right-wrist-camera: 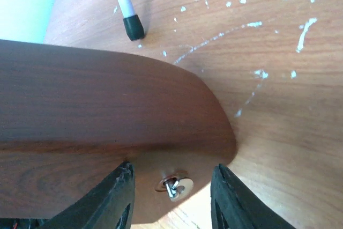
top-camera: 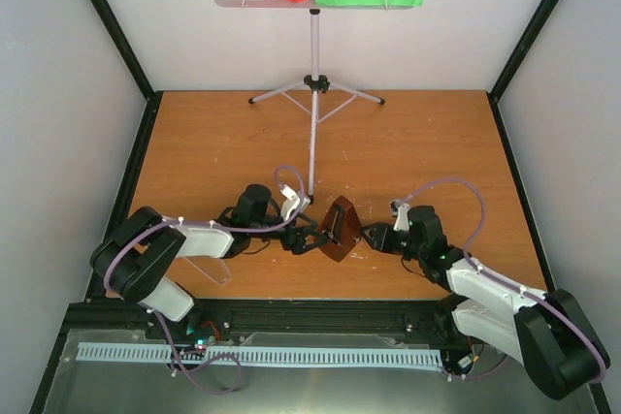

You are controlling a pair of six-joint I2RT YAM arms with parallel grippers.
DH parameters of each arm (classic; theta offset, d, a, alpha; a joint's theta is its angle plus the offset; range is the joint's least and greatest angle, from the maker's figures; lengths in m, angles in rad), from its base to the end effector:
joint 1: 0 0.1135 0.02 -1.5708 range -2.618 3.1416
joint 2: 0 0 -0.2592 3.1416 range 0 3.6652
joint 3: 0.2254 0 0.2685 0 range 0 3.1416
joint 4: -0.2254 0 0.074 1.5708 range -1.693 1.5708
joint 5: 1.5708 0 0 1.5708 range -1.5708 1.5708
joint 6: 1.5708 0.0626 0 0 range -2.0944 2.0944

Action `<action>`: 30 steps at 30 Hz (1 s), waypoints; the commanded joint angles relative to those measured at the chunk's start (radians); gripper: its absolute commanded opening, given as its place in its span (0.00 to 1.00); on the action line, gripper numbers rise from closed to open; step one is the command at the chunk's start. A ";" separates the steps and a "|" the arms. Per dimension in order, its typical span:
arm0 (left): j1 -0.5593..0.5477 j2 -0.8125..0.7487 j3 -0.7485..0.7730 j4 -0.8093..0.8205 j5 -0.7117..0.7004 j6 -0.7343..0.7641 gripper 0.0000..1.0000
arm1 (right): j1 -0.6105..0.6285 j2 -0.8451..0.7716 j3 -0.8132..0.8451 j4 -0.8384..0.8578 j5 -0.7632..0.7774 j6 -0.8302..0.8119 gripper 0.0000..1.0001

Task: Pack up the instrument practice props

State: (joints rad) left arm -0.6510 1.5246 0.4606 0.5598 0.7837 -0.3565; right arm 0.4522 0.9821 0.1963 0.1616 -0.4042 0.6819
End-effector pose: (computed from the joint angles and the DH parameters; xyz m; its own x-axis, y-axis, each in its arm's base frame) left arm 0.2048 -0.2116 0.1156 -0.6815 0.2084 -0.7015 0.7289 0.2792 -0.6252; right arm 0.1784 0.1140 0.1095 -0.8423 0.2351 -0.4851 -0.2034 0.6948 0.6899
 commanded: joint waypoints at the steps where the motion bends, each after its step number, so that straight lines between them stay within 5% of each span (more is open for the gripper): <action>1: 0.002 0.023 0.038 -0.004 0.039 0.032 0.89 | 0.003 0.062 0.054 0.115 -0.005 -0.010 0.40; 17: -0.045 0.032 0.037 0.008 0.023 0.043 0.86 | 0.003 0.256 0.178 0.179 0.048 -0.095 0.49; 22: -0.027 -0.138 -0.025 -0.116 -0.251 -0.012 0.87 | 0.000 0.195 0.183 0.104 0.123 -0.122 0.67; 30: 0.058 -0.462 -0.058 -0.626 -0.761 -0.314 0.99 | -0.011 -0.004 0.178 -0.083 0.309 -0.162 0.92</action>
State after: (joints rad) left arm -0.6319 1.1721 0.4240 0.2325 0.3149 -0.4770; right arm 0.4492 1.0622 0.3595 0.1795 -0.2150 0.5545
